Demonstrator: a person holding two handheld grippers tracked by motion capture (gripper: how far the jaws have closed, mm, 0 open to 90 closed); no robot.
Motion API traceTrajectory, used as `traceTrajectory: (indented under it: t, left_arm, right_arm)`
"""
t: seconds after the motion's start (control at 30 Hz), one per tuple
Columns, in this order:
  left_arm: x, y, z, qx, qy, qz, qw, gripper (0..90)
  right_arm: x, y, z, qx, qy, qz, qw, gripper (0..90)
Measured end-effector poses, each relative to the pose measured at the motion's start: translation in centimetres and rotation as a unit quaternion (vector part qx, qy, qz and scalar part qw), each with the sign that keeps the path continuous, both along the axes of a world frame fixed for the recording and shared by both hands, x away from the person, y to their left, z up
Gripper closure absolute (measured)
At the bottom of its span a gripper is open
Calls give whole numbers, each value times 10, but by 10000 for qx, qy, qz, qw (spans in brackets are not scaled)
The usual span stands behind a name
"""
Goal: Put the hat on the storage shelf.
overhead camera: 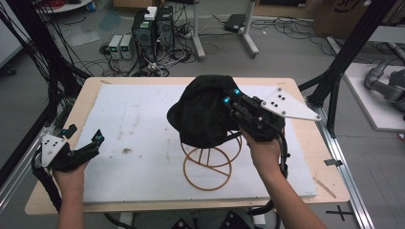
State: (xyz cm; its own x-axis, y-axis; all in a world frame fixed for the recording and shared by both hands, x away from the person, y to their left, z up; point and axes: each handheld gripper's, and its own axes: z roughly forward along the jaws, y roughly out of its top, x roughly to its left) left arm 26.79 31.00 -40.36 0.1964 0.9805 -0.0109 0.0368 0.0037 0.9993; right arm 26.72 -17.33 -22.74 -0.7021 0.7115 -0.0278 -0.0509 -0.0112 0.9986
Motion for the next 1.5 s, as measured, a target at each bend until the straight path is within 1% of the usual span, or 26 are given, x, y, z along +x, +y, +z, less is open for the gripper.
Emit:
traceTrajectory:
  t: [0.17, 0.23, 0.27, 0.3, 0.37, 0.4, 0.43, 0.47, 0.57, 0.63, 0.67, 0.73, 0.77, 0.8, 0.83, 0.87, 0.9, 0.93, 1.03, 1.1, 1.2, 1.23, 1.27, 1.33, 1.37, 1.5]
  left_arm:
    - [0, 0, 0, -3, 4, 0, 10000, 143]
    - [0, 0, 0, -1, 2, 2, 10000, 143]
    - [0, 0, 0, -5, -4, -1, 10000, 143]
    - [0, 0, 0, -5, -4, -1, 10000, 143]
    - [0, 0, 0, 1, 0, 1, 10000, 143]
    - [0, 0, 0, 10, 15, 23, 10000, 143]
    - [0, 0, 0, 10, 15, 23, 10000, 144]
    - [0, 0, 0, -6, 17, 30, 10000, 144]
    - [0, 0, 0, -4, 17, 36, 10000, 144]
    - [0, -1, 0, -4, 8, 29, 10000, 144]
    - [0, -1, 0, -5, 5, 30, 10000, 144]
    - [0, 0, 0, 7, 20, 29, 10000, 144]
    - [0, 0, 0, 3, 24, 28, 10000, 144]
    - [0, 0, 0, 1, 20, 28, 10000, 144]
    - [0, -1, 0, -5, 16, 29, 10000, 144]
    - [0, -1, 0, -1, 18, 28, 10000, 144]
    - [0, -1, 0, -1, 18, 28, 10000, 144]
    - [0, 0, 0, 3, 20, 27, 10000, 144]
    - [0, 0, 0, -3, 17, 21, 10000, 144]
    - [0, 0, 0, -6, 21, 24, 10000, 144]
    - [0, 0, 0, 20, 20, 11, 10000, 143]
    - [0, -1, -1, 20, 20, 0, 10000, 142]
    - [0, -1, -1, 24, 17, -5, 10000, 142]
    - [0, 0, 0, 20, 18, -4, 10000, 142]
    - [0, 0, 0, 8, 11, 9, 10000, 142]
    - [0, 0, 0, 16, 16, 0, 10000, 142]
  right_arm:
    - [-3, 2, -8, -98, 57, 46, 9999, 846]
    - [-4, 2, -11, -128, 134, 38, 9998, 840]
    - [-3, 2, -13, -137, 124, 35, 9998, 839]
    - [-3, 2, -14, -129, 186, 29, 9997, 836]
    - [-3, 2, -15, -133, 182, 29, 9997, 831]
    - [-6, 1, -17, -140, 107, -34, 9998, 819]
    - [-6, 1, -17, -140, 107, -34, 9998, 819]
    - [-9, 1, -15, -141, -28, -70, 9999, 805]
    - [-11, 0, -12, -152, -97, -96, 9998, 768]
    - [-12, 0, -12, -125, -80, -99, 9998, 753]
    - [-12, -1, -11, -96, -83, -114, 9999, 706]
    - [-12, -2, -11, -47, -72, -162, 9998, 664]
    - [-11, -2, -11, -65, -124, -190, 9997, 639]
    - [-11, -2, -11, -41, -124, -217, 9997, 610]
    - [-11, -2, -11, -24, -86, -246, 9997, 574]
    - [-10, -3, -11, -1, -110, -276, 9996, 516]
    - [-10, -2, -11, 34, -48, -346, 9994, 458]
    - [-9, -2, -11, 39, -83, -414, 9991, 419]
    - [-6, -2, -10, 73, -35, -496, 9987, 309]
    - [-6, -2, -10, 84, -15, -537, 9985, 293]
    - [-5, 0, -11, 55, -88, -656, 9978, 198]
    - [-4, 0, -11, 36, -123, -720, 9973, 117]
    - [-4, 1, -11, 18, -84, -753, 9971, 103]
    - [-4, 0, -12, 2, -112, -777, 9969, 87]
    - [-4, 0, -12, -8, -137, -777, 9969, 41]
    - [-3, -1, -12, -14, -106, -810, 9967, 33]
